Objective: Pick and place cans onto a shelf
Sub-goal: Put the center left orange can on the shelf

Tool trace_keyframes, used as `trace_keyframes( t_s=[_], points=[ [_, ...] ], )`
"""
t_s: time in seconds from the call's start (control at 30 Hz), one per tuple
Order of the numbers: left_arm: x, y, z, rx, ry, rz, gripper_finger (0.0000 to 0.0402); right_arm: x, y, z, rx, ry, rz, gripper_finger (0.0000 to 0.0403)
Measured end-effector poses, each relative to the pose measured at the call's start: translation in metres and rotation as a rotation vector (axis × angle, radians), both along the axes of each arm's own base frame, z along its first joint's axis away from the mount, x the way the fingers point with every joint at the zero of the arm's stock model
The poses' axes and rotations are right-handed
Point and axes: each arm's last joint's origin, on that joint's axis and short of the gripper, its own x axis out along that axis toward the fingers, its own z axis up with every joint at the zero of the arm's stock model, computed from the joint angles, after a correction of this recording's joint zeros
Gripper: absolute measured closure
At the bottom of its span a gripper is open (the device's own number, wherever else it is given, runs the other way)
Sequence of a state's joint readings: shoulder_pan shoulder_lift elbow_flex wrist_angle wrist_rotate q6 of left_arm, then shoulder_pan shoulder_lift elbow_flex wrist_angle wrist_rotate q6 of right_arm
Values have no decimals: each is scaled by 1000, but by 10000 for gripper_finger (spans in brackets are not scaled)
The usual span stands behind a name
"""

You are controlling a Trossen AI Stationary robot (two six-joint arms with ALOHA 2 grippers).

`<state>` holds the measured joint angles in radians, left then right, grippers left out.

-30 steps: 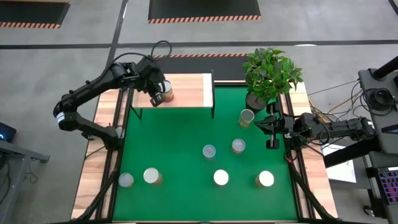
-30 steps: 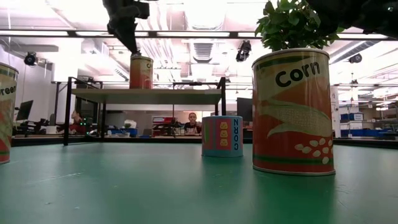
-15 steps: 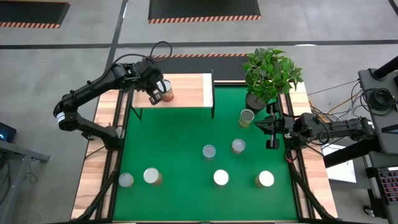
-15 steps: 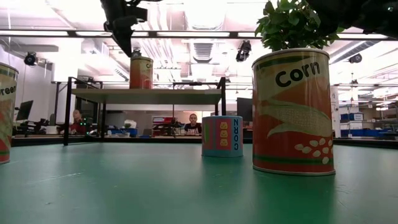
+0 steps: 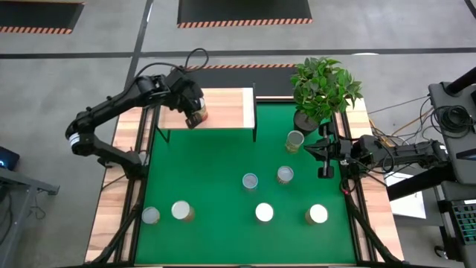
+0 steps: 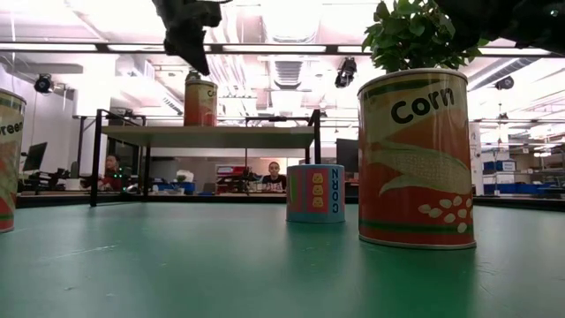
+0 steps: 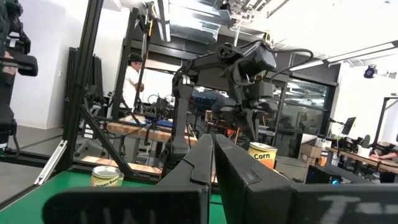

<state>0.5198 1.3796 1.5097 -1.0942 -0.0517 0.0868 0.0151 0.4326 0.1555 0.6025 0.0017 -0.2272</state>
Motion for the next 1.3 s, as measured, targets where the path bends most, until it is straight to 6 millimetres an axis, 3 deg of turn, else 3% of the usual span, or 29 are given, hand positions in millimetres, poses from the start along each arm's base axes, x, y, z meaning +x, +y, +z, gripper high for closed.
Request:
trace_keyframes(
  t_s=[0.27, 0.5, 0.93, 1.3],
  points=[
    [4, 5, -6, 34, 56, 40, 402, 0, 0, 0, -1, 0, 0, 394],
    [-6, -1, -7, 3, 122, 34, 402, 0, 0, 0, -1, 0, 0, 394],
    [-12, -4, 13, 39, 58, 36, 402, 0, 0, 0, -8, 1, -2, 394],
    [-8, -1, 0, 47, 89, 49, 402, 0, 0, 0, -8, 1, -2, 394]
  ],
)
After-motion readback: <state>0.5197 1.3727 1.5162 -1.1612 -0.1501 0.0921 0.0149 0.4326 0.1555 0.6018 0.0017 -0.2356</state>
